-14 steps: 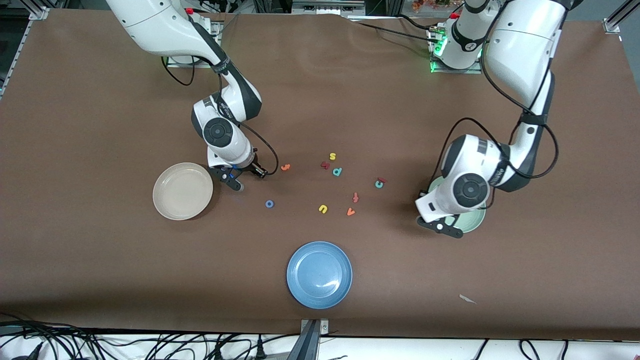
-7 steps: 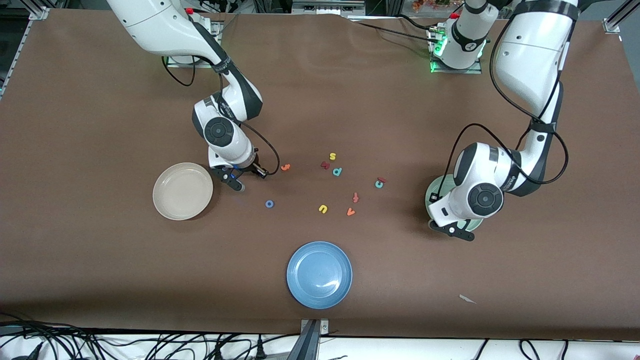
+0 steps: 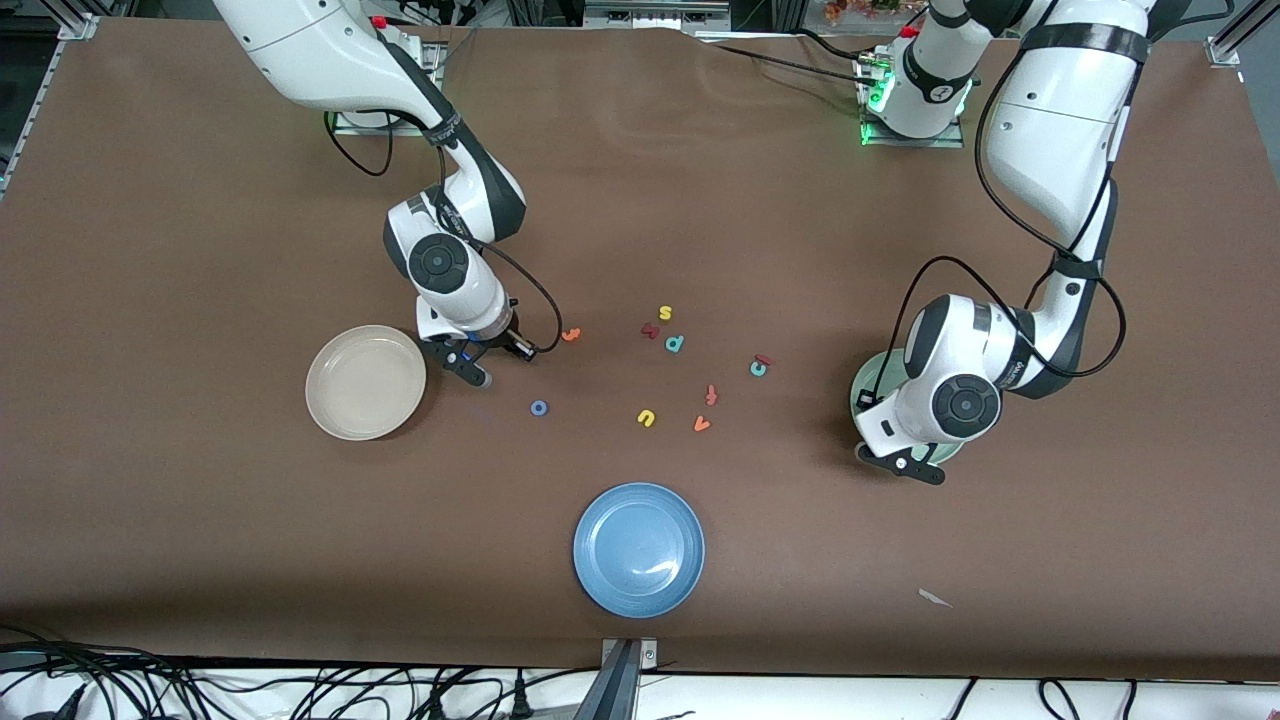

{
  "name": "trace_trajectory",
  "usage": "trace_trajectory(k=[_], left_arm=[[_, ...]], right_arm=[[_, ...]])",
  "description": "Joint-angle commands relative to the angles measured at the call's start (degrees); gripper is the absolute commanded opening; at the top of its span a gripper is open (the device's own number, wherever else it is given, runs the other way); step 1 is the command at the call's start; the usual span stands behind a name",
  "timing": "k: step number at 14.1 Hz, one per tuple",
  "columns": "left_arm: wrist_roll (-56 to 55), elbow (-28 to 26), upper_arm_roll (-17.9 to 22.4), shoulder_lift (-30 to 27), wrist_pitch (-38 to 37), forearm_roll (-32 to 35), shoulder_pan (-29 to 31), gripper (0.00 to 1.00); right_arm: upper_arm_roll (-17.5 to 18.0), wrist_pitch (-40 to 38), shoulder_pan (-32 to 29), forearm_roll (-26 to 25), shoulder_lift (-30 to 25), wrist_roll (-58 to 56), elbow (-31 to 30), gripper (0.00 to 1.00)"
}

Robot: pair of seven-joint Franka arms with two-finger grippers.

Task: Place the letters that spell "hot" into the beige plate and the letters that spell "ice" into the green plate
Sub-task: 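Release the orange letter while the right gripper drops yellow y on beige plate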

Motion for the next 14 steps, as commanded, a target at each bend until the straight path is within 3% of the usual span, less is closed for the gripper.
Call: trace_trajectory(k=[1, 5, 10, 14], left_arm=[[1.24, -0.17, -0.73, -2.89, -0.89, 1.40, 0.51, 0.99], [0.36, 0.09, -1.70, -6.33, -3.09, 0.87, -1.07, 1.00], [0.97, 1.76, -2.57, -6.78, -3.36, 1.13, -5.72, 1.00], [1.15, 2.03, -2.75, -5.90, -2.74, 1.57, -8.37, 1.00]], right_arm=[[-1.81, -7.09, -0.22, -0.85, -3.76, -7.88, 1.55, 0.09], [-7.25, -14.31, -0.22, -0.50, -8.86, -23.53, 0.07, 0.09], [-14.02, -13.18, -0.31, 0.11, -10.45, -38.91, -3.28, 0.09], [-18.33, -7.92, -0.48, 0.38, -8.97, -48.60, -4.86, 0.09]])
